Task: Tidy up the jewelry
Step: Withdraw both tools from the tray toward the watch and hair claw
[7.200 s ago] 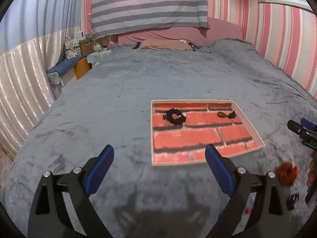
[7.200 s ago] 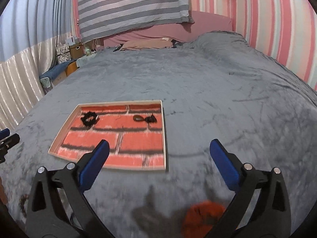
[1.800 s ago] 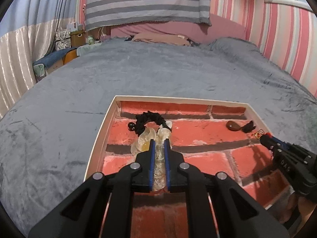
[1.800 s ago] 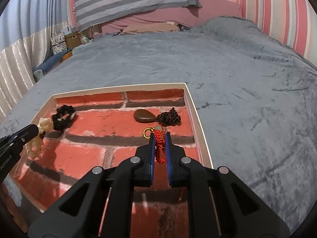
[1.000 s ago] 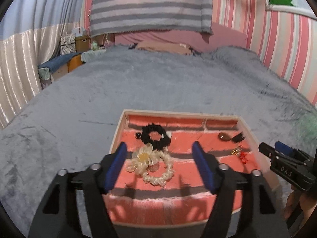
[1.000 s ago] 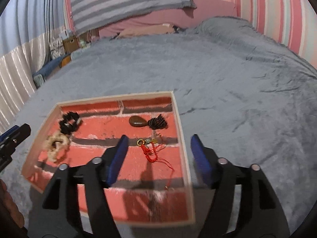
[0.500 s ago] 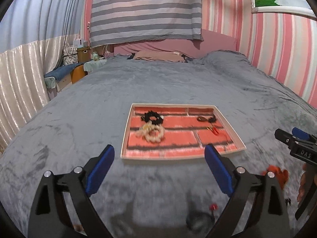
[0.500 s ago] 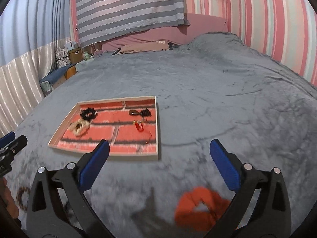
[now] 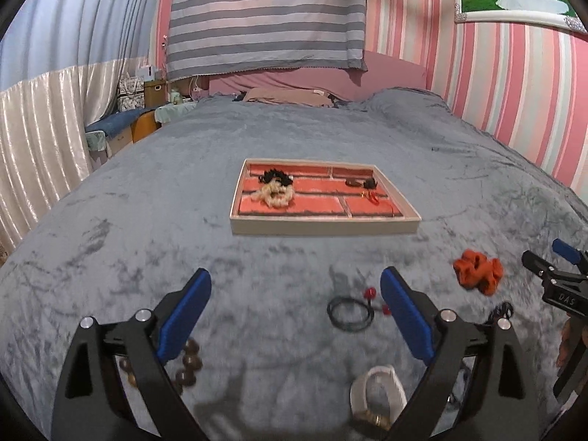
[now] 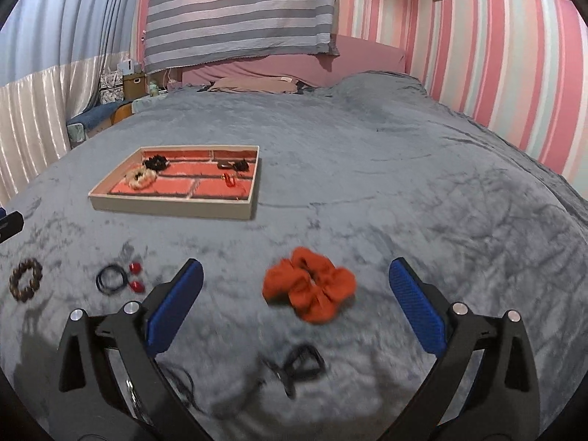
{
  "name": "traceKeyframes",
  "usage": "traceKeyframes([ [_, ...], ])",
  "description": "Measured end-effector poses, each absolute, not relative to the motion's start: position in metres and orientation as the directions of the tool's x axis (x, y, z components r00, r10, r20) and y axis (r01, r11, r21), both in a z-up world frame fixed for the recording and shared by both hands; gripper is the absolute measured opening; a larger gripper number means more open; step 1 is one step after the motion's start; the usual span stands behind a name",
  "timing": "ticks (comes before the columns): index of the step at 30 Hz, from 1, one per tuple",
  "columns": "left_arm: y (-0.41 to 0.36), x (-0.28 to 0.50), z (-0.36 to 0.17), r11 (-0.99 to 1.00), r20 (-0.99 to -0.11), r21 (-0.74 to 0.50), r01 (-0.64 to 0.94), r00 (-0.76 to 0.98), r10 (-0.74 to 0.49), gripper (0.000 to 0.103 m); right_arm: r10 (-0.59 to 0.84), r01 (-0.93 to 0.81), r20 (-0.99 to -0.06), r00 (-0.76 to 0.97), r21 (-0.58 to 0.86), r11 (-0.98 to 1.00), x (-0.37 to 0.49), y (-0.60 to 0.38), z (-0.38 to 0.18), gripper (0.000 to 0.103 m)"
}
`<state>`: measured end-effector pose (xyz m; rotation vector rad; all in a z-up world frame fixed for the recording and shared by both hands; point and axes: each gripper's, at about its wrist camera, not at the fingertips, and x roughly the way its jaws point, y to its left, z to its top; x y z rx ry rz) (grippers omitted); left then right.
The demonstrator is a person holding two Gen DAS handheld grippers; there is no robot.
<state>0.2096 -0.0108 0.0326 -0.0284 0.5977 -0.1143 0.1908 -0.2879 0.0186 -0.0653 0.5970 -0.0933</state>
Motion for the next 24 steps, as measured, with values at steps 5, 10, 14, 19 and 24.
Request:
traceKeyframes([
  [5, -0.012, 0.195, 0.013, 0.992, -0.593, -0.069, 0.103, 0.795, -0.124, 0.091, -0.132, 0.090, -0.562, 0.816, -0.102, 0.991, 0.168, -0.291, -0.001, 0.099],
  [10, -0.018, 0.183, -0.007, 0.990, -0.619, -0.076, 0.115, 0.774, -0.137, 0.091, -0.149, 0.106, -0.573, 0.806, -0.107, 0.989, 0.155, -0.293, -0.020, 0.099],
  [14, -0.026, 0.176, -0.018, 0.988, -0.634, -0.082, 0.134, 0.758, -0.155, 0.091, -0.157, 0.106, -0.582, 0.798, -0.122, 0.987, 0.152, -0.295, -0.033, 0.099],
  [19, -0.037, 0.174, -0.034, 0.986, -0.656, -0.077, 0.151, 0.737, -0.164, 0.091, -0.161, 0.115, -0.604, 0.780, -0.114, 0.987, 0.156, -0.301, -0.044, 0.099],
  [24, -0.045, 0.178, -0.045, 0.985, -0.671, -0.070, 0.161, 0.722, -0.166, 0.091, -0.169, 0.112, -0.625, 0.763, -0.130, 0.985, 0.162, -0.303, -0.058, 0.098],
])
